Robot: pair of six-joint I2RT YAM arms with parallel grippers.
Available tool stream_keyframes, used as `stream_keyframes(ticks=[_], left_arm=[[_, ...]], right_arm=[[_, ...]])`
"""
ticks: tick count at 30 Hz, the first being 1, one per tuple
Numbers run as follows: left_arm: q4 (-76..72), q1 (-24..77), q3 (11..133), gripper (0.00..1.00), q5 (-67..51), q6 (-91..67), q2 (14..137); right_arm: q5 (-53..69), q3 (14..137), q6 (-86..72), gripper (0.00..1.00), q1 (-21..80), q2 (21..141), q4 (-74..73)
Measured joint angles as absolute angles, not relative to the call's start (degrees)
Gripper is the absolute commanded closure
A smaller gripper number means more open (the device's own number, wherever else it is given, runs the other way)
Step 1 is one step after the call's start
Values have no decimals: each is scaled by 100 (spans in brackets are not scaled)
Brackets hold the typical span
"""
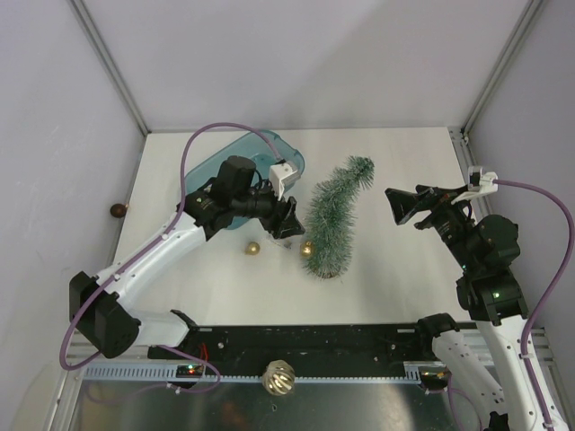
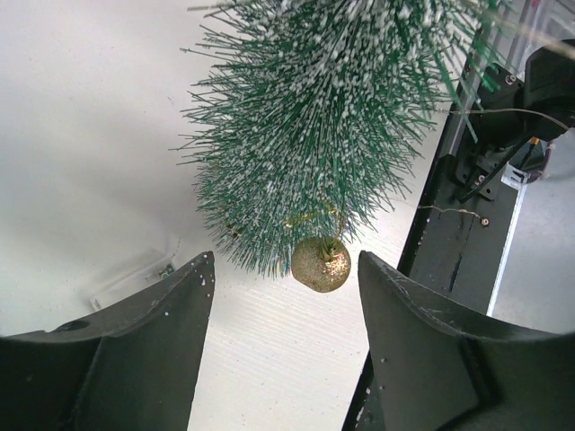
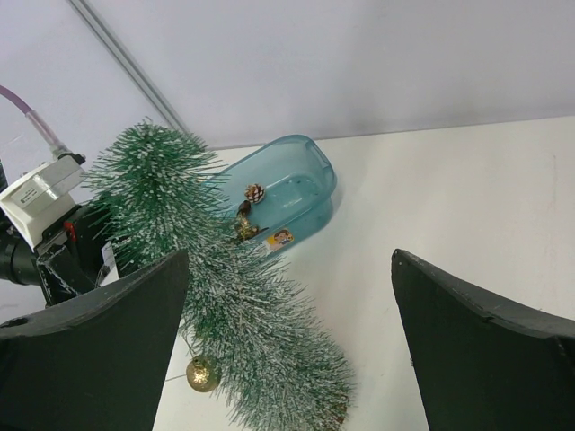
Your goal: Decorate the small christmas tree
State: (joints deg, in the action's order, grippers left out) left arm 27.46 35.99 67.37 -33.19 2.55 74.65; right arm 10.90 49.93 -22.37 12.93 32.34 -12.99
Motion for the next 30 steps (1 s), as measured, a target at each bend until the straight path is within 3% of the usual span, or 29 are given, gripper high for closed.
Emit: stream_keyframes(ticks=[6, 10, 13, 20, 30], left_arm=[[2744, 3548, 6718, 29, -3306, 257, 7448], [2727, 3286, 6630, 11, -3157, 263, 7387], [2735, 2735, 6501, 8, -2821, 303, 7332], [2893, 1227, 6842, 21, -2152, 242, 7745], [3039, 873, 8239, 29, -1319, 239, 10425]], right_arm=[[1087, 4993, -2237, 1, 1288, 3234, -1299], [1090, 4993, -2237, 1, 1288, 3232, -1299], [1087, 4993, -2237, 1, 1288, 3225, -1299], [1092, 4993, -2235, 1, 1288, 3221, -1299], [1083, 4993, -2233, 1, 1288, 3277, -1302]])
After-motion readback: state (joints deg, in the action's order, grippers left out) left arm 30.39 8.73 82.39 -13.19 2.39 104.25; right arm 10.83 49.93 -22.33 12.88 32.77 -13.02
